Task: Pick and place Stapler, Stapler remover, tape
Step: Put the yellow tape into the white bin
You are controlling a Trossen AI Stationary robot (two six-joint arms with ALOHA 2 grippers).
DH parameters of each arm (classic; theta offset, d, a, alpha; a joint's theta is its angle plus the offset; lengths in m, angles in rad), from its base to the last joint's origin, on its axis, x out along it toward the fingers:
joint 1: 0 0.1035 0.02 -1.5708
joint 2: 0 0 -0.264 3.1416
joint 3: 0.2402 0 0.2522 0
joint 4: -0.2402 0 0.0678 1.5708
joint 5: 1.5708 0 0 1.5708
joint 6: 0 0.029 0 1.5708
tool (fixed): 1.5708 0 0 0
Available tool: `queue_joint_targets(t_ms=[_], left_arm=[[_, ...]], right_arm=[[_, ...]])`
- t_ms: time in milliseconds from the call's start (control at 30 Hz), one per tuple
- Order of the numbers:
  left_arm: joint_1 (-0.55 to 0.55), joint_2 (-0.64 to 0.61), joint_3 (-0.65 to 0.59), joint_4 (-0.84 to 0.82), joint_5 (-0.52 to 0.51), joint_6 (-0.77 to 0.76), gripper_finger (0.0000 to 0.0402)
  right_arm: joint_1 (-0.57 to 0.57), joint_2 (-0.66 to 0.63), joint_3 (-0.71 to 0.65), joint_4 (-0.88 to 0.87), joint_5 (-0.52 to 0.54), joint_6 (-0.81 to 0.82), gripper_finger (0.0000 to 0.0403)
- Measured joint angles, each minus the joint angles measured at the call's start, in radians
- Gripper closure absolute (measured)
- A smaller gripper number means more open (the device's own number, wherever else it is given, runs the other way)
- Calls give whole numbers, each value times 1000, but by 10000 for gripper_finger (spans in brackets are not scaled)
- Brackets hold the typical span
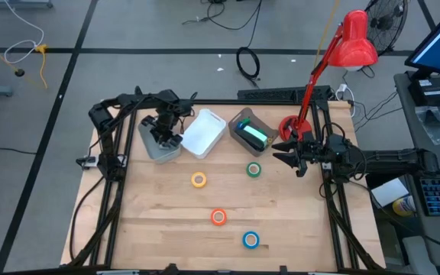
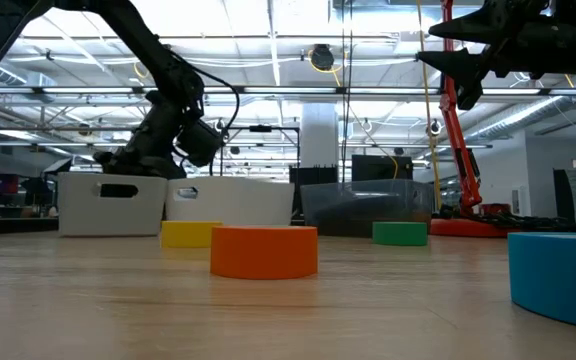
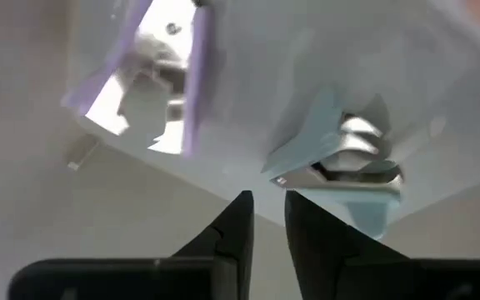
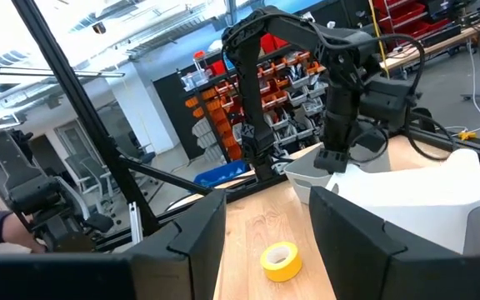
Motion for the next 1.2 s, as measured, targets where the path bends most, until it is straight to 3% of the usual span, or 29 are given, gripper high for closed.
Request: queue_joint_targets(t_ms=[333, 500, 667, 800, 1000, 1200], left_arm=[[19, -195, 97, -139, -3, -68, 314], [-57, -373, 145, -153, 10, -181, 314], [-231, -532, 152, -66, 25, -246, 314], [-422, -589, 152, 45, 7, -242, 314], [-703, -574, 151, 260, -111, -214, 314], [-886, -495, 151, 409, -245, -194, 314]], right_arm=[[0, 0, 0, 0, -2, 0, 236], [0, 0, 0, 0, -4, 0, 236], [0, 0, 0, 0, -5, 0, 236], [0, 0, 0, 0, -7, 0, 236], [0, 0, 0, -4, -8, 0, 236], [0, 1, 0, -18, -39, 0, 236]])
